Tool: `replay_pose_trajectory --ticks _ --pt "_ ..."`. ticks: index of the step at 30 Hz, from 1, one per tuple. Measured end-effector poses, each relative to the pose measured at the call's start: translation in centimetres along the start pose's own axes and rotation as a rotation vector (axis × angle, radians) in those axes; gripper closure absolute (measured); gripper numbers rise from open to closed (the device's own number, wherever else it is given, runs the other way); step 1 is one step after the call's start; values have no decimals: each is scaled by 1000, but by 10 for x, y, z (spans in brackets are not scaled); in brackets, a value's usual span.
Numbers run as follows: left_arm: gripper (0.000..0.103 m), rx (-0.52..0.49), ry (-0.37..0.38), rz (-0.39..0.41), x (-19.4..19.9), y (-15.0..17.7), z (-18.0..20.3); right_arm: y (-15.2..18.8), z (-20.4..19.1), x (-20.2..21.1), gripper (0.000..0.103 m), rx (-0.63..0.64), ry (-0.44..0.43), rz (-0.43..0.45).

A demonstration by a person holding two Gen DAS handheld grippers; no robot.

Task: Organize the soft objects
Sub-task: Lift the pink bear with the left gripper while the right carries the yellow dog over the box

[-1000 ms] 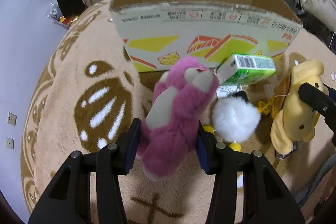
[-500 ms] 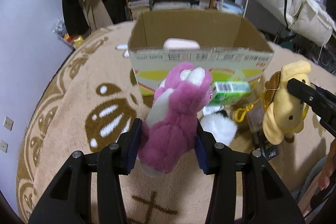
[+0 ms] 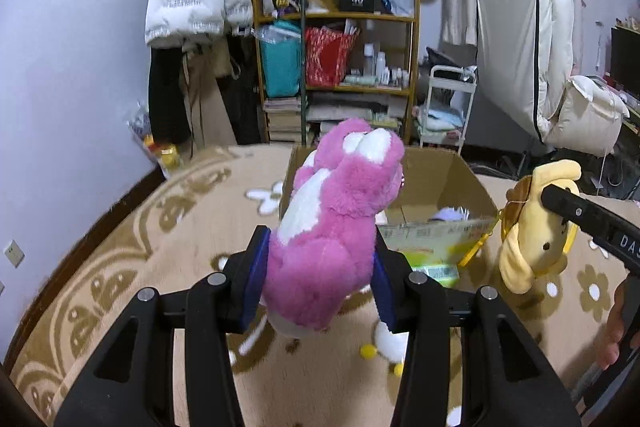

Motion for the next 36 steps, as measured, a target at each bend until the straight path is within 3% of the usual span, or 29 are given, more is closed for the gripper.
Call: replay_pose_trajectory --ticks 13,20,36 --pt "58 -44 63 92 -18 -25 22 -21 0 -14 55 29 -7 50" --pt "58 -86 39 117 -37 -44 24 -24 -7 -29 55 61 -1 55" --pt "58 -61 21 31 -78 -38 16 -33 -12 -62 55 72 -39 58"
Point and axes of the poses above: each gripper's, at about its wrist camera, not at the fingertips, and x roughly against the way its jaws point, z to its right, y to its underside, the point moved 8 cm from there along -x, roughly the way its jaws point, and after that the axes turned 1 degree about -y, right-handed, at the moved point
